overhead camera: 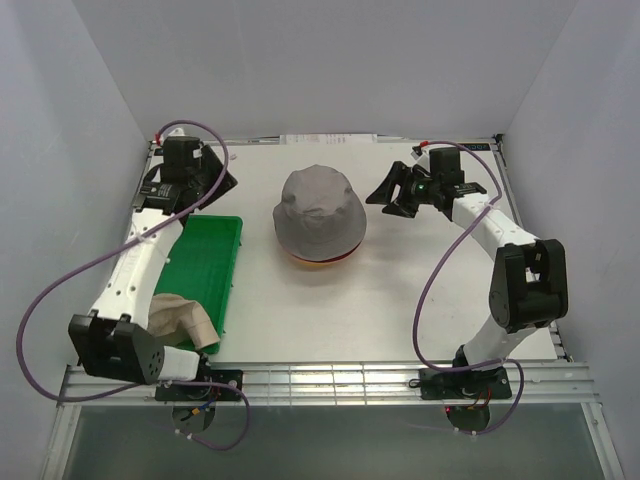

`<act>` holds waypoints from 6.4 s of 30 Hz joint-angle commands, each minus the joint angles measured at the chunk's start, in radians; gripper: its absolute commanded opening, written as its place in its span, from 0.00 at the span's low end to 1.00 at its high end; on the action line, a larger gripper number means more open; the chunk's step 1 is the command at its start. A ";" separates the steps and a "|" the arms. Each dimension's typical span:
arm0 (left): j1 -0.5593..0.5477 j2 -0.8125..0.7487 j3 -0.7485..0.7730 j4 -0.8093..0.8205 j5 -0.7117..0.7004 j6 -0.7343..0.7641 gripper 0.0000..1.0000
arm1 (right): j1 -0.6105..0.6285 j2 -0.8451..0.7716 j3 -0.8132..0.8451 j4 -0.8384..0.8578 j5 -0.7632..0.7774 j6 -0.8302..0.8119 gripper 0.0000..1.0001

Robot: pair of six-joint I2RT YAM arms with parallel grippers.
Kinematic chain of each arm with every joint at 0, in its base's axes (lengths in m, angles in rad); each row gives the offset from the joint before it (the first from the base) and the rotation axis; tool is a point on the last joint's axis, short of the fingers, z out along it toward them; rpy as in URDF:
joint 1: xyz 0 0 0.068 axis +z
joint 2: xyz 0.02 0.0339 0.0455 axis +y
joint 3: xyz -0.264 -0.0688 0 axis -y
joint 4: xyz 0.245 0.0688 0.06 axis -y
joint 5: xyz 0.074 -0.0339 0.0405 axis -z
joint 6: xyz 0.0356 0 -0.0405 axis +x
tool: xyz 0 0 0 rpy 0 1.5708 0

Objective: Stack the hats

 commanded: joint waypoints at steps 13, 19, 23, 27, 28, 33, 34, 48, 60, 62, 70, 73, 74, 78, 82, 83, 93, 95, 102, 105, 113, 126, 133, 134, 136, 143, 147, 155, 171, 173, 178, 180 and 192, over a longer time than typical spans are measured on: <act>0.001 -0.424 -0.142 -0.752 -0.526 -0.447 0.77 | -0.002 -0.100 -0.023 -0.043 -0.009 -0.047 0.75; 0.003 -0.483 -0.209 -0.751 -0.440 -0.441 0.85 | -0.002 -0.111 -0.077 -0.006 -0.023 -0.030 0.75; 0.001 -0.522 -0.229 -0.751 -0.380 -0.401 0.86 | -0.002 -0.127 -0.112 0.009 -0.015 -0.023 0.75; 0.001 -0.569 -0.231 -0.752 -0.359 -0.344 0.87 | -0.002 -0.135 -0.132 0.019 -0.013 -0.021 0.75; 0.003 -0.575 -0.239 -0.752 -0.343 -0.335 0.87 | -0.002 -0.137 -0.133 0.022 -0.013 -0.020 0.75; 0.003 -0.636 -0.308 -0.752 -0.276 -0.321 0.87 | -0.001 -0.143 -0.146 0.029 -0.009 -0.009 0.75; 0.001 -0.645 -0.329 -0.751 -0.273 -0.318 0.88 | -0.001 -0.144 -0.147 0.029 -0.007 -0.009 0.75; 0.001 -0.702 -0.377 -0.752 -0.214 -0.292 0.87 | 0.004 -0.160 -0.181 0.039 0.010 -0.003 0.75; 0.001 -0.684 -0.487 -0.752 -0.147 -0.287 0.88 | 0.007 -0.181 -0.245 0.091 0.014 0.025 0.74; 0.001 -0.679 -0.508 -0.752 -0.151 -0.301 0.88 | 0.007 -0.181 -0.251 0.094 0.013 0.029 0.74; 0.003 -0.642 -0.475 -0.751 -0.216 -0.349 0.64 | 0.007 -0.170 -0.250 0.095 0.008 0.017 0.74; 0.001 -0.622 -0.447 -0.751 -0.240 -0.338 0.35 | 0.007 -0.163 -0.255 0.103 0.002 0.020 0.74; 0.001 -0.609 -0.440 -0.751 -0.245 -0.333 0.26 | 0.007 -0.161 -0.258 0.109 -0.003 0.022 0.74; 0.003 -0.560 -0.378 -0.749 -0.268 -0.291 0.00 | 0.007 -0.154 -0.245 0.111 -0.009 0.023 0.73; 0.001 -0.501 -0.284 -0.697 -0.262 -0.177 0.00 | 0.007 -0.147 -0.210 0.089 -0.012 0.017 0.72; 0.001 -0.491 -0.256 -0.679 -0.256 -0.125 0.00 | 0.007 -0.146 -0.201 0.083 -0.010 0.014 0.72; 0.000 -0.345 0.137 -0.536 -0.179 0.064 0.00 | 0.015 -0.117 -0.069 0.011 -0.018 -0.003 0.72; 0.000 -0.298 0.216 -0.502 -0.162 0.084 0.00 | 0.015 -0.109 -0.020 -0.026 -0.018 -0.014 0.72; 0.001 -0.097 0.480 -0.378 0.023 0.121 0.00 | 0.015 -0.085 0.153 -0.119 -0.018 -0.024 0.72; 0.001 0.000 0.591 -0.344 0.172 0.133 0.00 | 0.015 -0.072 0.233 -0.141 -0.039 -0.011 0.72; 0.000 0.063 0.608 -0.130 0.500 0.134 0.00 | 0.028 -0.046 0.384 -0.054 -0.164 0.169 0.74; 0.001 0.013 0.487 0.127 0.642 0.131 0.00 | 0.220 0.063 0.494 0.262 -0.130 0.615 0.76; 0.001 0.010 0.459 0.133 0.668 0.134 0.00 | 0.286 0.126 0.543 0.325 -0.066 0.741 0.77; 0.001 0.010 0.455 0.134 0.675 0.134 0.00 | 0.289 0.129 0.545 0.330 -0.063 0.749 0.77; 0.000 0.005 0.449 0.134 0.685 0.139 0.00 | 0.295 0.142 0.551 0.338 -0.059 0.756 0.74; 0.001 -0.019 0.436 0.084 0.688 0.179 0.00 | 0.298 0.190 0.650 0.220 -0.069 0.646 0.25; 0.000 -0.030 0.436 0.062 0.689 0.191 0.00 | 0.298 0.216 0.690 0.159 -0.102 0.577 0.12; 0.001 -0.021 0.513 -0.086 0.582 0.246 0.00 | 0.305 0.277 0.778 -0.001 -0.233 0.370 0.08; 0.001 -0.021 0.511 -0.226 0.378 0.286 0.00 | 0.306 0.270 0.911 -0.312 -0.193 0.075 0.08; 0.001 -0.012 0.519 -0.238 0.389 0.296 0.00 | 0.306 0.271 0.920 -0.331 -0.178 0.040 0.08; 0.000 -0.009 0.519 -0.241 0.385 0.306 0.09 | 0.311 0.265 0.924 -0.392 -0.141 -0.055 0.08; 0.000 -0.001 0.512 -0.232 0.407 0.302 0.18 | 0.311 0.261 0.924 -0.400 -0.110 -0.072 0.08; 0.001 0.062 0.492 -0.185 0.427 0.306 0.35 | 0.311 0.279 0.950 -0.264 -0.085 -0.012 0.08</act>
